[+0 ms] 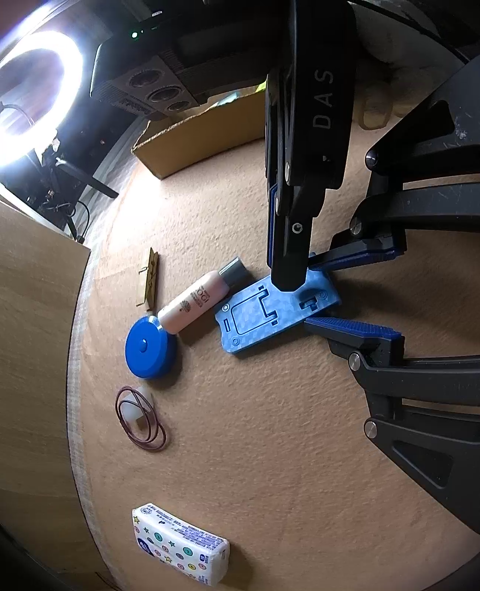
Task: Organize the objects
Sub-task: 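Close the left gripper on the blue phone stand and lift it, then carry the phone stand over the box and open the left gripper, then close the left gripper on the pink tube while the right tool moves to the clothespin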
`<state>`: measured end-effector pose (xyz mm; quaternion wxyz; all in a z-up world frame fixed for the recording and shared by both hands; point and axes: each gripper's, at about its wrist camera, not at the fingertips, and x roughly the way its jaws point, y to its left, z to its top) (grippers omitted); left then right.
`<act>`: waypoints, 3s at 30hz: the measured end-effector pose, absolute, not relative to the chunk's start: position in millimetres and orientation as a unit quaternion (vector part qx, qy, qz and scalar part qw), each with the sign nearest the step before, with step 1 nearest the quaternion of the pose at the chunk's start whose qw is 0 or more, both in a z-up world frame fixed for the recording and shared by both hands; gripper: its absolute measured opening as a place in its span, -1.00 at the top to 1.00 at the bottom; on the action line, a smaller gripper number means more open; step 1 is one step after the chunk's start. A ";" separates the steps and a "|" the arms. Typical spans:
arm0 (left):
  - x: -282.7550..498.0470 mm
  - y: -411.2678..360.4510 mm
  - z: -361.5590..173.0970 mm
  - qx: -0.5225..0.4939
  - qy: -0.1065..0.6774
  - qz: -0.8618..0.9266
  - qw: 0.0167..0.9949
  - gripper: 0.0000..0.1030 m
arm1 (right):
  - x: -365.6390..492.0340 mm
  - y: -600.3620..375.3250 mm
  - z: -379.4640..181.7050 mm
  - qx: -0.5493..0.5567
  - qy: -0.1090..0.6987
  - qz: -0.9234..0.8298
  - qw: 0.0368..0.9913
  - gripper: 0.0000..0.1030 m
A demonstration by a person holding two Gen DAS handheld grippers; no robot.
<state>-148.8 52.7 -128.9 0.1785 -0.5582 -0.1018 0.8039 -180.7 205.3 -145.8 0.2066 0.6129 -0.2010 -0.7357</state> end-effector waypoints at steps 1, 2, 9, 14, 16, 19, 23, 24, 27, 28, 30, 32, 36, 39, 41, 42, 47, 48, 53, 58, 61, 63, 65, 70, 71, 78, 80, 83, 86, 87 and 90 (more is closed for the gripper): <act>-147.1 53.8 -127.3 -0.557 -0.100 0.805 0.179 0.46 | -178.9 206.3 -145.0 0.612 -0.202 -0.736 0.207 0.71; -145.2 55.2 -125.5 -0.556 -0.098 0.805 0.180 0.46 | -177.5 207.1 -143.7 0.611 -0.203 -0.737 0.207 0.71; -134.6 65.0 -111.8 -0.548 -0.094 0.810 0.188 0.46 | -161.0 219.5 -127.9 0.598 -0.208 -0.744 0.213 0.71; -133.8 86.6 -95.2 -0.535 -0.085 0.816 0.202 0.46 | -151.4 231.4 -109.7 0.583 -0.203 -0.759 0.207 0.71; -132.7 94.9 -86.5 -0.530 -0.080 0.818 0.208 0.46 | -146.9 239.5 -101.1 0.575 -0.203 -0.766 0.203 0.71; -133.9 112.2 -75.6 -0.522 -0.070 0.821 0.221 0.46 | -140.9 253.2 -89.0 0.563 -0.204 -0.777 0.193 0.71; -135.8 140.4 -61.7 -0.512 -0.058 0.822 0.243 0.46 | -131.5 278.0 -75.6 0.549 -0.211 -0.789 0.177 0.71; -132.5 145.1 -58.1 -0.510 -0.055 0.822 0.247 0.46 | -128.9 285.4 -72.6 0.546 -0.213 -0.792 0.172 0.71; -133.0 169.3 -50.5 -0.504 -0.045 0.821 0.264 0.46 | -120.3 308.8 -64.0 0.535 -0.220 -0.800 0.156 0.71; -133.1 178.2 -48.4 -0.503 -0.042 0.820 0.271 0.46 | -118.1 314.7 -62.3 0.533 -0.222 -0.802 0.152 0.71; -133.1 193.2 -46.0 -0.501 -0.036 0.818 0.281 0.46 | -111.7 331.9 -59.0 0.528 -0.227 -0.806 0.141 0.71; -133.8 211.1 -45.4 -0.500 -0.030 0.815 0.292 0.46 | -106.5 345.7 -57.5 0.525 -0.232 -0.808 0.132 0.71; -131.6 238.4 -44.9 -0.500 -0.023 0.808 0.311 0.46 | -92.6 374.1 -56.3 0.519 -0.239 -0.813 0.109 0.71; -128.9 259.1 -46.4 -0.501 -0.017 0.803 0.322 0.46 | -83.5 389.9 -57.0 0.517 -0.246 -0.814 0.098 0.71; -128.4 271.9 -48.5 -0.502 -0.013 0.800 0.329 0.46 | -78.2 400.3 -57.6 0.516 -0.250 -0.814 0.091 0.71; -127.2 277.6 -48.9 -0.503 -0.010 0.798 0.333 0.46 | -75.0 406.5 -58.2 0.515 -0.252 -0.814 0.086 0.71; -124.2 302.9 -53.5 -0.506 0.000 0.790 0.347 0.46 | -63.3 427.7 -62.9 0.515 -0.261 -0.813 0.072 0.72; -123.2 307.2 -54.6 -0.507 0.002 0.788 0.350 0.46 | -60.9 432.3 -64.1 0.515 -0.264 -0.813 0.068 0.72; -121.7 321.2 -57.1 -0.508 0.010 0.785 0.354 0.46 | -54.4 443.9 -67.0 0.514 -0.270 -0.812 0.061 0.72; -122.6 324.3 -58.3 -0.511 0.022 0.787 0.344 -0.03 | -50.7 446.5 -67.2 0.511 -0.269 -0.814 0.067 0.70; -122.3 319.2 -58.0 -0.509 0.024 0.792 0.336 -0.10 | -49.5 445.5 -64.3 0.509 -0.245 -0.824 0.040 0.25; -122.4 315.8 -57.3 -0.508 0.024 0.795 0.332 -0.10 | -48.5 447.0 -62.1 0.501 -0.243 -0.830 0.030 0.20; -122.3 312.7 -57.5 -0.508 0.023 0.795 0.331 -0.10 | -49.5 446.4 -62.1 0.503 -0.244 -0.828 0.030 0.20; -120.4 305.9 -55.8 -0.509 0.020 0.795 0.330 -0.10 | -51.7 440.2 -62.2 0.506 -0.237 -0.828 0.034 0.20; -120.0 304.9 -55.0 -0.508 0.021 0.796 0.329 -0.10 | -52.2 439.3 -62.2 0.507 -0.238 -0.828 0.034 0.20; -122.2 282.7 -51.4 -0.508 0.013 0.802 0.314 -0.10 | -55.6 429.3 -60.0 0.508 -0.229 -0.830 0.037 0.20; -123.6 274.6 -51.5 -0.508 0.010 0.804 0.308 -0.10 | -56.9 426.0 -59.6 0.508 -0.228 -0.830 0.037 0.20; -126.6 258.0 -53.2 -0.511 0.003 0.807 0.295 -0.10 | -59.7 419.2 -59.4 0.508 -0.227 -0.830 0.042 0.20; -130.3 237.4 -55.6 -0.514 -0.004 0.811 0.279 -0.10 | -63.3 409.3 -59.2 0.509 -0.221 -0.831 0.043 0.20; -131.8 230.7 -56.3 -0.515 -0.006 0.812 0.273 -0.10 | -64.9 406.2 -59.2 0.509 -0.219 -0.831 0.045 0.20; -135.2 209.8 -57.7 -0.518 -0.013 0.816 0.257 -0.10 | -71.2 392.9 -59.0 0.510 -0.212 -0.832 0.053 0.20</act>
